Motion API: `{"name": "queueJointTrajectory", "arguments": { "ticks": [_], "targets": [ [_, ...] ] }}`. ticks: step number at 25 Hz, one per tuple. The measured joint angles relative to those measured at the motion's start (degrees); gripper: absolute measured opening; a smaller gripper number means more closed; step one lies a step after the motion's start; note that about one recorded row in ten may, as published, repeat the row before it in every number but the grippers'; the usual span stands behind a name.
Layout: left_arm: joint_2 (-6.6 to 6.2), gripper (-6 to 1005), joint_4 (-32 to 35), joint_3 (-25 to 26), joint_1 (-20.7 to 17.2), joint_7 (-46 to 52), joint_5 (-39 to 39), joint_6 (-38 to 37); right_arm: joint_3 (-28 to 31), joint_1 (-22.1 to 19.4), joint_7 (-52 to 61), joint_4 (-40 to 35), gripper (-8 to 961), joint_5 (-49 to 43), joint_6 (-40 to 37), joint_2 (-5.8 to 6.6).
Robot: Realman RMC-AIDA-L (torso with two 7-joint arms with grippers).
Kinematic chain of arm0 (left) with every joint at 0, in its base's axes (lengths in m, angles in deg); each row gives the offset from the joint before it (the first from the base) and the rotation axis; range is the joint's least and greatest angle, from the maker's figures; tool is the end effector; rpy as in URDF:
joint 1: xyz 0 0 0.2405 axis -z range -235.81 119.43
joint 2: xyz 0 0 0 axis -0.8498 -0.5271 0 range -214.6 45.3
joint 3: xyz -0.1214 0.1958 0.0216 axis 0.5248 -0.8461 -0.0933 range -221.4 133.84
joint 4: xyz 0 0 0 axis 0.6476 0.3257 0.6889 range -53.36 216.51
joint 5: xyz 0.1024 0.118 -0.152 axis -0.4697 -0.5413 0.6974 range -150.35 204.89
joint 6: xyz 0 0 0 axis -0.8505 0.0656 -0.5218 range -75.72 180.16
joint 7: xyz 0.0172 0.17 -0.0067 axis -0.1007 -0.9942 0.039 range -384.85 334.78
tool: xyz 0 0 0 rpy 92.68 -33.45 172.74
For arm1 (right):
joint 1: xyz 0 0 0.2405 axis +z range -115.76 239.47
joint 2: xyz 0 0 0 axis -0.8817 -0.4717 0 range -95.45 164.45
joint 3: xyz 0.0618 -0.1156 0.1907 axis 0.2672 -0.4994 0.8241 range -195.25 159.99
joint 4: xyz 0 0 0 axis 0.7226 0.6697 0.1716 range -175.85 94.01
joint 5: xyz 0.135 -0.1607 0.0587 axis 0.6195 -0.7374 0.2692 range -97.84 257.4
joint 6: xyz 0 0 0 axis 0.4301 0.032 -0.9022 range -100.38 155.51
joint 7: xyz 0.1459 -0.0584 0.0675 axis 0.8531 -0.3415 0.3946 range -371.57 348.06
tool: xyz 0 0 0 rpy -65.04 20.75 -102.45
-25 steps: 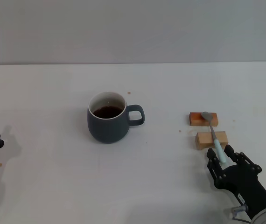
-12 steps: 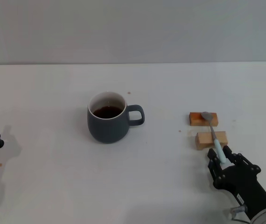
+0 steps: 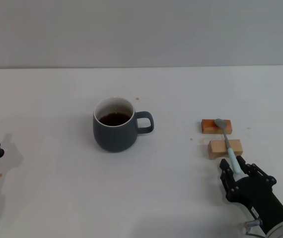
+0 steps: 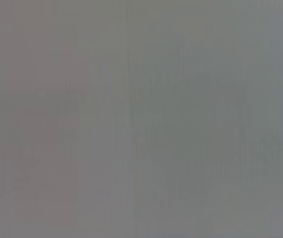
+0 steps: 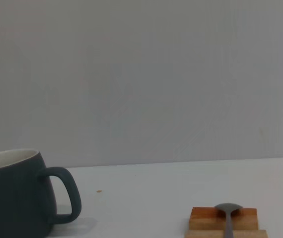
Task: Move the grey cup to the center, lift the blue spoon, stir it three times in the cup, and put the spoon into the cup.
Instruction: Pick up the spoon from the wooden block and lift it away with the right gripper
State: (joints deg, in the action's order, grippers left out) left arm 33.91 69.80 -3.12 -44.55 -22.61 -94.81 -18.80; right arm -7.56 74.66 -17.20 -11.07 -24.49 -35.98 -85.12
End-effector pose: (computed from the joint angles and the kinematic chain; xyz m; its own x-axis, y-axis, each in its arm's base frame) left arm -0.3573 0.2875 -0.0045 0.7465 0.0117 0.6653 0.6654 -0.0115 -0.7464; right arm 0.2847 0.2466 -0.1214 0.6566 -0.2128 -0.7236 -0.7484 -0.3032 -0.5899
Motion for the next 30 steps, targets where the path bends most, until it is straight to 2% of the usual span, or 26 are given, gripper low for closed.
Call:
{"name": "queueJointTrajectory", "arguments": {
  "ticks": [26,30],
  "targets": [
    [0.0,-2,0.1,-0.1,-0.1,-0.2,0.0,0.0,0.4,-0.5,0.0,0.6,338,0.0,-0.1,0.06],
    [0.0,-2,0.4,-0.1,-0.2,0.0,0.0,0.0,0.5,-1.0,0.0,0.9,199,0.0,-0.6,0.05]
  ]
}}
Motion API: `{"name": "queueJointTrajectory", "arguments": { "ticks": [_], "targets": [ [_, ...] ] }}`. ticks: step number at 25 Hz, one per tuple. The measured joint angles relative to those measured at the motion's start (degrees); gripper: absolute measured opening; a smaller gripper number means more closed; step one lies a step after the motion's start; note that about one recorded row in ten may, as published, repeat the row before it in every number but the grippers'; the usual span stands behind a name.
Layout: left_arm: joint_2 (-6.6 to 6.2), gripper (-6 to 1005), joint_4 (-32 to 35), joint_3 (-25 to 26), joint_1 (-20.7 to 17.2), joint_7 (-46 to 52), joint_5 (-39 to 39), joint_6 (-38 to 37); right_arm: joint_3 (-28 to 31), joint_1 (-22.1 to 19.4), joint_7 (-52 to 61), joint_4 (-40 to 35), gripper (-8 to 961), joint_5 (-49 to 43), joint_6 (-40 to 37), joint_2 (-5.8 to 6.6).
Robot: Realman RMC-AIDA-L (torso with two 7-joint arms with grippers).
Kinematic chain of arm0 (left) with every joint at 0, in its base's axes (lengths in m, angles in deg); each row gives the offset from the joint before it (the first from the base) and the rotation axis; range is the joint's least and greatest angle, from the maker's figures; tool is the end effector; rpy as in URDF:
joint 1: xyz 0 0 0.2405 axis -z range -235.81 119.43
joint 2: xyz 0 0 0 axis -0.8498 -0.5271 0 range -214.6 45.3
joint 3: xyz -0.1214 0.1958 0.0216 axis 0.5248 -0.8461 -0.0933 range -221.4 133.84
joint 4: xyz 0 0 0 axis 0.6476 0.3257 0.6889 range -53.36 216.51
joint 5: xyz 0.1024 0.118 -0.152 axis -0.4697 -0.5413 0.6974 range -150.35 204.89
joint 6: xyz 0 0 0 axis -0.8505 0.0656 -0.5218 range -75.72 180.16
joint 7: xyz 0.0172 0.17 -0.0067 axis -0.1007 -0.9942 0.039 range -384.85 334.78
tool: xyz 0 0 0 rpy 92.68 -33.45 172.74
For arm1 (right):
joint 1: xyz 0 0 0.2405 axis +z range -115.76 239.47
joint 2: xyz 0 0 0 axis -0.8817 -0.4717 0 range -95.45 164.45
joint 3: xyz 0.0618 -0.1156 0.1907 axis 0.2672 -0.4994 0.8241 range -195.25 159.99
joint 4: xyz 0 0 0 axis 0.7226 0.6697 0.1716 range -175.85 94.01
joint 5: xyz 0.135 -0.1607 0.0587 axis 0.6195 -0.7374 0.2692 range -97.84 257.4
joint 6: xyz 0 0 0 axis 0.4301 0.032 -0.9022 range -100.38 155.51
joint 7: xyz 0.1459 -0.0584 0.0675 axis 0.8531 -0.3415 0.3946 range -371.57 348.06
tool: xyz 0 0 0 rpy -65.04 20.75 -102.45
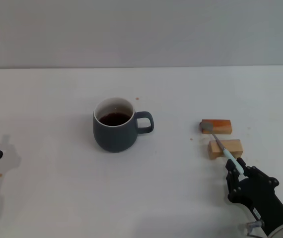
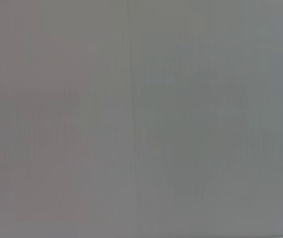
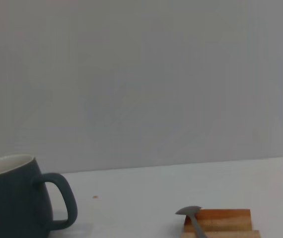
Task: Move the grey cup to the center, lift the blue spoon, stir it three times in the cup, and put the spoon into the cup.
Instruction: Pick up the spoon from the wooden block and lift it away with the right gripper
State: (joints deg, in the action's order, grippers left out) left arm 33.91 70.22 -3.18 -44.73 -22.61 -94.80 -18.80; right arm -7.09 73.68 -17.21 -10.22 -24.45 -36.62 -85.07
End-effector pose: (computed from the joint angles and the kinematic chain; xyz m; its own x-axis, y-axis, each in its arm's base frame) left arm -0.3600 0.2856 -0.0039 0.7505 0.0180 0.6607 0.6609 -0.0082 -0.7505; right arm 0.2846 0.2434 -0.1200 0.6404 -0.2109 -0.7386 -0.7631 -0.2842 -0.5805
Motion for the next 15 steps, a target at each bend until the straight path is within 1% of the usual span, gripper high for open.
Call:
{"name": "queueJointTrajectory", "arguments": {
  "ticks": [1,7,8,9,10,11,12,13,14,15],
  "targets": [
    [0.0,-2,0.0,0.0,0.0,0.0,0.0,0.0,0.0,-0.3,0.0,0.2,164,0.0,-0.5,-0.01],
    [0.0,-2,0.0,0.0,-0.1,0.1,0.0,0.0,-0.5,-1.1,-1.1,1.9,161,-0.3,-3.2,0.17],
    [0.0,-2,0.0,0.0,-0.1,0.1,0.0,0.0,-0.5,-1.4,-1.9,3.0,161,-0.4,-3.5,0.35],
    [0.0,-2,0.0,0.0,-0.1,0.1,0.0,-0.1,-0.2,-1.9,-4.5,5.8,161,-0.4,-3.6,0.83],
    [0.0,-2,0.0,0.0,-0.1,0.1,0.0,-0.1,-0.2,-1.9,-4.5,5.8,161,-0.4,-3.6,0.83],
    [0.0,-2,0.0,0.0,-0.1,0.0,0.0,-0.1,0.7,-2.5,-8.2,9.8,161,-0.2,-3.4,1.56],
    [0.0,-2,0.0,0.0,-0.1,0.0,0.0,-0.2,0.7,-2.5,-8.2,9.8,161,-0.2,-3.4,1.56],
    [0.0,-2,0.0,0.0,-0.1,-0.1,0.0,-0.2,1.3,-2.7,-10.0,12.1,161,-0.1,-2.7,2.14],
    [-0.02,-2,-0.1,0.0,-0.3,-0.1,0.0,-0.3,2.9,-2.8,-11.9,16.6,161,0.0,-0.4,3.62],
    [-0.02,-2,-0.1,0.0,-0.3,-0.1,0.0,-0.3,2.9,-2.8,-11.9,16.6,161,0.0,-0.4,3.62]
  ]
}}
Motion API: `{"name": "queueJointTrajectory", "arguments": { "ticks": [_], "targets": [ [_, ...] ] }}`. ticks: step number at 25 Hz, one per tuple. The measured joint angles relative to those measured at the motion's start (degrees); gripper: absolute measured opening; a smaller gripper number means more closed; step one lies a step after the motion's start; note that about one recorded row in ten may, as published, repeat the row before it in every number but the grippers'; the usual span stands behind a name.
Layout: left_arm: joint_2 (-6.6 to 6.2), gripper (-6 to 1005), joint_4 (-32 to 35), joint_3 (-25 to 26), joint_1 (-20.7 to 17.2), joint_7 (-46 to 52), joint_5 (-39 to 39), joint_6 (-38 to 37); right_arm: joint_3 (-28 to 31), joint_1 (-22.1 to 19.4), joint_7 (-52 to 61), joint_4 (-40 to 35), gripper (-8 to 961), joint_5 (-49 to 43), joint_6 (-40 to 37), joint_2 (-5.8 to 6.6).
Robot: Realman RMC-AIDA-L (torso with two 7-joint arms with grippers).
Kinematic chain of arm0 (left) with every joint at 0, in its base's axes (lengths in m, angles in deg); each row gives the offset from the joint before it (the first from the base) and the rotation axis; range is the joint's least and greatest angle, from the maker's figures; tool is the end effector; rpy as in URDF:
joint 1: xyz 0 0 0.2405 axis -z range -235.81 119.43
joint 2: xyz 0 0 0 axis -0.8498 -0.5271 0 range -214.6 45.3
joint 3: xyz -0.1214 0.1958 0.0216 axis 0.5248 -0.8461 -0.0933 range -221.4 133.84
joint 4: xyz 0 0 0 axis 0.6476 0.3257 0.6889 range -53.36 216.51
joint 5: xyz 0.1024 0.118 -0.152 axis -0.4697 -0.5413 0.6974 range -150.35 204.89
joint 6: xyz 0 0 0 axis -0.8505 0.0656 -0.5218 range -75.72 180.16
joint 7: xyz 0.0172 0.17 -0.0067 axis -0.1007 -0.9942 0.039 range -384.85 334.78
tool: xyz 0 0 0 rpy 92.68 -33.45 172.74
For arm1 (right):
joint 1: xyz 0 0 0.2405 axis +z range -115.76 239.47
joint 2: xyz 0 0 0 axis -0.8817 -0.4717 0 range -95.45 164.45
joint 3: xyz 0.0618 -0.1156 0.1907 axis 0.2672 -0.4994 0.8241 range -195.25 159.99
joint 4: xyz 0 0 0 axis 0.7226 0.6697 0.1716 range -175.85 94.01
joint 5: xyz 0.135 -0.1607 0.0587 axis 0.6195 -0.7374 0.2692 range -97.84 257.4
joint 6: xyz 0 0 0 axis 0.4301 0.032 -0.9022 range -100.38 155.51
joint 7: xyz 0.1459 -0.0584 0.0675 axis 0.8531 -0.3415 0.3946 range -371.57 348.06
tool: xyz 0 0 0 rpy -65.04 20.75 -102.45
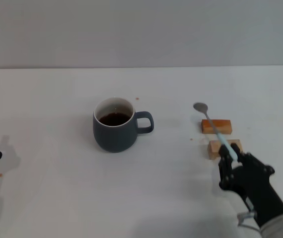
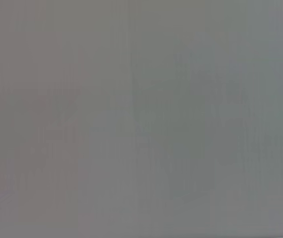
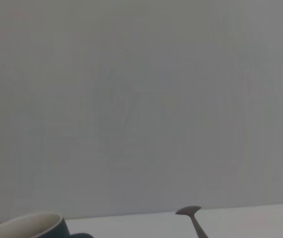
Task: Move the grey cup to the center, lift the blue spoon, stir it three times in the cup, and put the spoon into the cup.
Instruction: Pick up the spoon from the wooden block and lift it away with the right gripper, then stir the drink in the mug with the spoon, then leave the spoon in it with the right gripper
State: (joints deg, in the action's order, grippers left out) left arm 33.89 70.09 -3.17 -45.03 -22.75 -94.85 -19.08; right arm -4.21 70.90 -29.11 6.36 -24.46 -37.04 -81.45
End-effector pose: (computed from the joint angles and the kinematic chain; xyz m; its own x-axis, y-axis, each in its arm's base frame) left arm -0.3603 0.2840 -0.0036 0.7512 0.0158 0.6599 0.6600 -0.0062 -0.7512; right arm 0.2388 0.2418 -0.1135 0.6222 -0.1327 -0.7715 -0.7692 -0.2868 -0.5710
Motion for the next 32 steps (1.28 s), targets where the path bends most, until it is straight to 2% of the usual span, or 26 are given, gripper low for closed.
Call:
{"name": "queueJointTrajectory", "arguments": {
  "ticks": [1,2,3,5,8,9,10,11,12,13,14,15,18,19,20,21,23,24,25,26,27,28,29,30,32],
  "targets": [
    [-0.03,-2,-0.1,0.0,-0.2,0.0,0.0,-0.1,2.0,0.4,-0.6,3.9,161,0.0,3.0,1.58],
    [-0.04,-2,-0.2,0.0,-0.3,0.1,-0.1,-0.2,2.0,0.4,-0.6,3.9,161,0.0,3.0,1.58],
    [-0.06,-2,-0.2,0.0,-0.5,0.1,-0.1,-0.2,4.2,1.0,-0.8,7.9,161,-0.1,6.6,3.23],
    [-0.07,-2,-0.3,-0.1,-0.7,0.1,-0.1,-0.3,7.5,1.9,-5.8,14.9,161,-0.4,12.2,5.37],
    [-0.07,-2,0.1,-0.6,-1.0,-0.1,-0.1,-0.3,8.9,1.9,-8.6,17.1,161,-0.4,13.9,5.61],
    [-0.07,-2,0.1,-0.7,-1.1,0.0,-0.1,-0.1,13.2,1.3,-15.7,22.5,161,-0.3,19.9,5.84],
    [-0.07,-2,0.1,-0.7,-1.1,0.0,-0.1,-0.1,13.2,1.3,-15.7,22.5,161,-0.3,19.9,5.84],
    [-0.07,-2,0.1,-0.7,-1.1,0.0,0.1,0.2,18.1,0.5,-20.2,26.5,161,-0.2,26.7,5.75],
    [-0.07,-2,0.1,-0.7,-1.1,0.0,0.1,0.2,18.1,0.5,-20.2,26.5,161,-0.2,26.7,5.75],
    [-0.06,-2,0.1,-0.7,-1.1,0.0,0.1,0.3,20.7,0.2,-22.5,28.4,161,-0.2,30.8,5.44],
    [-0.02,-2,0.2,-0.4,-1.0,-0.2,0.2,0.4,26.0,-0.4,-26.7,31.2,161,-0.5,38.1,4.36],
    [-0.02,-2,0.2,-0.4,-1.0,-0.2,0.2,0.4,26.0,-0.4,-26.7,31.2,161,-0.5,38.1,4.36],
    [0.01,-2,0.1,0.8,-0.9,-0.2,0.4,0.4,33.7,-0.9,-31.3,33.1,161,-0.6,48.2,2.25],
    [0.05,-2,-0.2,1.7,-1.0,-0.2,0.4,0.4,39.0,-0.9,-33.8,33.8,161,-0.8,54.8,1.06],
    [0.05,-2,-0.2,1.7,-1.0,-0.2,0.4,0.4,39.0,-0.9,-33.8,33.8,161,-0.8,54.8,1.06],
    [0.1,-2,-0.4,2.2,-1.0,-0.1,0.4,0.3,42.2,-0.9,-35.4,34.3,161,-1.6,57.9,0.17],
    [0.13,-2,-0.4,2.3,-0.9,-0.1,0.4,0.4,43.5,-0.9,-36.2,34.5,161,-2.5,58.8,-0.24],
    [0.17,-2,-0.4,2.5,-0.5,-0.3,0.5,1.1,45.1,-1.3,-37.2,34.6,161,-6.3,58.3,-1.32],
    [0.17,-2,-0.4,2.5,-0.5,-0.3,0.5,1.1,45.1,-1.3,-37.2,34.6,161,-6.3,58.3,-1.32],
    [0.2,-2,-0.4,2.5,-0.2,-0.3,0.5,1.3,45.7,-1.6,-37.6,34.1,161,-10.7,55.9,-2.48],
    [0.2,-2,-0.4,2.6,-0.1,-0.3,0.5,1.5,45.7,-1.6,-37.6,34.1,161,-10.7,55.9,-2.48],
    [0.21,-2,-0.4,2.6,0.0,-0.3,0.5,1.6,45.5,-1.4,-37.6,33.7,161,-12.6,53.6,-2.9],
    [0.2,-2,-0.5,2.6,0.1,-0.3,0.5,1.6,43.7,0.2,-37.5,32.2,161,-14.5,47.3,-3.09],
    [0.2,-2,-0.5,2.6,0.1,-0.3,0.5,1.6,43.7,0.2,-37.5,32.2,161,-14.5,47.3,-3.09],
    [0.18,-2,-0.5,2.5,-0.1,-0.4,0.5,1.5,39.8,3.2,-37.2,29.3,161,-15.3,37.8,-3.02]
  ]
}}
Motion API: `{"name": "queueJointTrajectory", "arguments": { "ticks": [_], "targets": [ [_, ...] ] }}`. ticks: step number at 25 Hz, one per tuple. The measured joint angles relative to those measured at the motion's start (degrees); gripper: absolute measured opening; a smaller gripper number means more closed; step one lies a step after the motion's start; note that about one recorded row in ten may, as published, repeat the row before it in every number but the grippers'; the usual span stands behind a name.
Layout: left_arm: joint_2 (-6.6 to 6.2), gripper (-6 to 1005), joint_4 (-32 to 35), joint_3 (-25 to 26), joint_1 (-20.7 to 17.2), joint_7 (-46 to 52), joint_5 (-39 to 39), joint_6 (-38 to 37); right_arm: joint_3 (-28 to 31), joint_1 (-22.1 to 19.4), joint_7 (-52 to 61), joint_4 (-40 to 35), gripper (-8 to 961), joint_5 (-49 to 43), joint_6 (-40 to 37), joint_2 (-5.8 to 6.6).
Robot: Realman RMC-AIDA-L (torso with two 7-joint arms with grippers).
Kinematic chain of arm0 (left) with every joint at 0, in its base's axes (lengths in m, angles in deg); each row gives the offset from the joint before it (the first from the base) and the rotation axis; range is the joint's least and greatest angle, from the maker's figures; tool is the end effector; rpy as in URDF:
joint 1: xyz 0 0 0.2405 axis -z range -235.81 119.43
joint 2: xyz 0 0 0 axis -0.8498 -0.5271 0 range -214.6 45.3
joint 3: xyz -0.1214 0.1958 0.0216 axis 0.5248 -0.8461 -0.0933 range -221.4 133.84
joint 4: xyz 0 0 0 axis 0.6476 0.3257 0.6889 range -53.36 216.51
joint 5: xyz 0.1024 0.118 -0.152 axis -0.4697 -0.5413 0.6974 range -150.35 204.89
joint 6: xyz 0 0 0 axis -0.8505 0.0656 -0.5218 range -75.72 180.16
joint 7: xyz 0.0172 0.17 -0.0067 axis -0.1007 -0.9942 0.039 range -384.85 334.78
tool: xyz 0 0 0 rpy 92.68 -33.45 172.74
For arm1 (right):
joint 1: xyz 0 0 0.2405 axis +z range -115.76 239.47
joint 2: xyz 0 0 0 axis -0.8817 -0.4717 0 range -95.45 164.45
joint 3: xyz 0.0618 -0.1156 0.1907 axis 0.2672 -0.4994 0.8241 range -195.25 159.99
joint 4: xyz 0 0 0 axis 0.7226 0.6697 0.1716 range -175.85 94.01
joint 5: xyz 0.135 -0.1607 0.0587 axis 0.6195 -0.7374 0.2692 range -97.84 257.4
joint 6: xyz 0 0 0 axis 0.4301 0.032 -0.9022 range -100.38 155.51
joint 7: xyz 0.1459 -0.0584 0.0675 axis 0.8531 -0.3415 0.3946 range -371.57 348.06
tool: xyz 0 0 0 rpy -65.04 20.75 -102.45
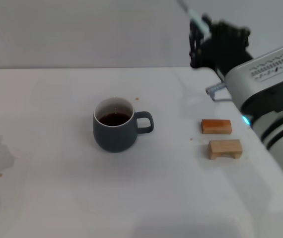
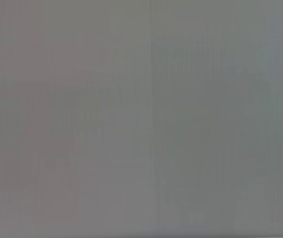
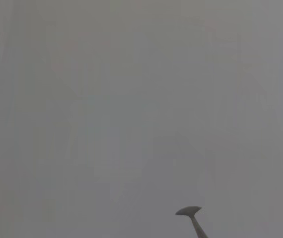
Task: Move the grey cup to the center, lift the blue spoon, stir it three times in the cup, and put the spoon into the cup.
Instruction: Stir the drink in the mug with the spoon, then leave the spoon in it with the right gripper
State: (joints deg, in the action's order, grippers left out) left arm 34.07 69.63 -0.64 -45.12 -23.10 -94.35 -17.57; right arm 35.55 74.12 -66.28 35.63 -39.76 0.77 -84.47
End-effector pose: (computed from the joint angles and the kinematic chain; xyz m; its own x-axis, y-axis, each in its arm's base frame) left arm -0.3663 0.2855 0.0001 0.7400 0.0299 0.6719 0.6706 0.0434 -0.7405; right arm 0.0893 0.3630 -0.0421 0.8274 0.1745 -0.5338 -0.4574 -0.3423 -0.8208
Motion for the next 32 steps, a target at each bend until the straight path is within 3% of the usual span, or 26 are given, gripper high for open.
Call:
{"name": "queueJointTrajectory", "arguments": {
  "ticks": [2,3,4,5,7,10,18,21,22,23,24,25,26,27,28,29,30,31,32],
  "targets": [
    [-0.1,-2,0.3,-0.2,-0.2,0.0,-0.1,0.0,-6.7,4.9,2.0,-5.7,161,-2.6,-13.8,-0.02],
    [-0.1,-2,0.3,-0.2,-0.2,0.0,-0.1,0.0,-6.7,4.9,2.0,-5.7,161,-2.6,-13.8,-0.02],
    [-0.15,-2,0.4,-0.2,-0.4,0.0,-0.2,-0.1,-10.5,8.1,5.3,-9.8,161,-5.8,-22.3,-0.2],
    [-0.15,-2,0.4,-0.2,-0.4,0.0,-0.2,-0.1,-10.5,8.1,5.3,-9.8,161,-5.8,-22.3,-0.2],
    [-0.23,-2,0.5,-0.2,-0.8,0.0,-0.3,-0.9,-14.7,12.6,12.0,-16.0,161,-10.9,-33.3,-0.31],
    [-0.24,-2,0.6,-0.3,-1.2,0.0,-0.4,-1.7,-16.4,15.9,16.6,-20.4,161,-15.3,-40.0,-0.31],
    [-0.2,-2,0.3,-0.3,-2.9,0.0,-0.5,-3.7,-15.9,17.9,27.2,-25.1,161,-23.3,-47.4,-0.46],
    [-0.2,-2,0.3,-0.3,-3.2,0.0,-0.5,-4.0,-13.8,17.3,28.1,-21.4,161,-23.3,-43.4,-0.22],
    [-0.24,-2,0.3,-0.3,-3.3,0.0,-0.5,-4.3,-11.8,16.7,28.1,-17.5,161,-23.4,-38.2,0.01],
    [-0.25,-2,0.3,-0.3,-3.4,0.0,-0.5,-4.5,-11.8,16.7,28.1,-17.5,161,-23.4,-38.2,0.01],
    [-0.25,-2,0.3,-0.3,-3.5,0.0,-0.5,-4.7,-9.3,16.0,28.1,-13.1,161,-23.6,-30.6,0.09],
    [-0.25,-2,0.3,-0.3,-3.5,0.0,-0.5,-4.7,-9.3,16.0,28.1,-13.1,161,-23.6,-30.6,0.09],
    [-0.23,-2,0.2,-0.3,-3.6,0.0,-0.5,-4.9,-7.2,15.6,28.1,-9.9,161,-23.7,-24.4,0.1],
    [-0.19,-2,0.2,-0.3,-3.7,0.0,-0.5,-5.2,-3.6,15.4,27.8,-4.5,161,-23.9,-11.9,0.1],
    [-0.19,-2,0.2,-0.3,-3.7,0.0,-0.5,-5.2,-3.6,15.4,27.8,-4.5,161,-23.9,-11.9,0.1],
    [-0.18,-2,0.1,-0.3,-3.9,0.0,-0.4,-5.3,0.5,15.8,27.8,0.8,160,-23.9,2.2,-0.03],
    [-0.15,-2,0.1,-0.3,-3.9,0.0,-0.5,-5.4,2.4,16.1,27.8,2.7,160,-23.7,8.2,-0.11],
    [-0.15,-2,0.1,-0.3,-3.9,0.0,-0.5,-5.4,2.4,16.1,27.8,2.7,160,-23.7,8.2,-0.11],
    [-0.11,-2,0.1,-0.3,-4.1,0.0,-0.4,-5.4,6.8,17.4,28.4,6.9,160,-22.7,21.6,-0.23]
  ]
}}
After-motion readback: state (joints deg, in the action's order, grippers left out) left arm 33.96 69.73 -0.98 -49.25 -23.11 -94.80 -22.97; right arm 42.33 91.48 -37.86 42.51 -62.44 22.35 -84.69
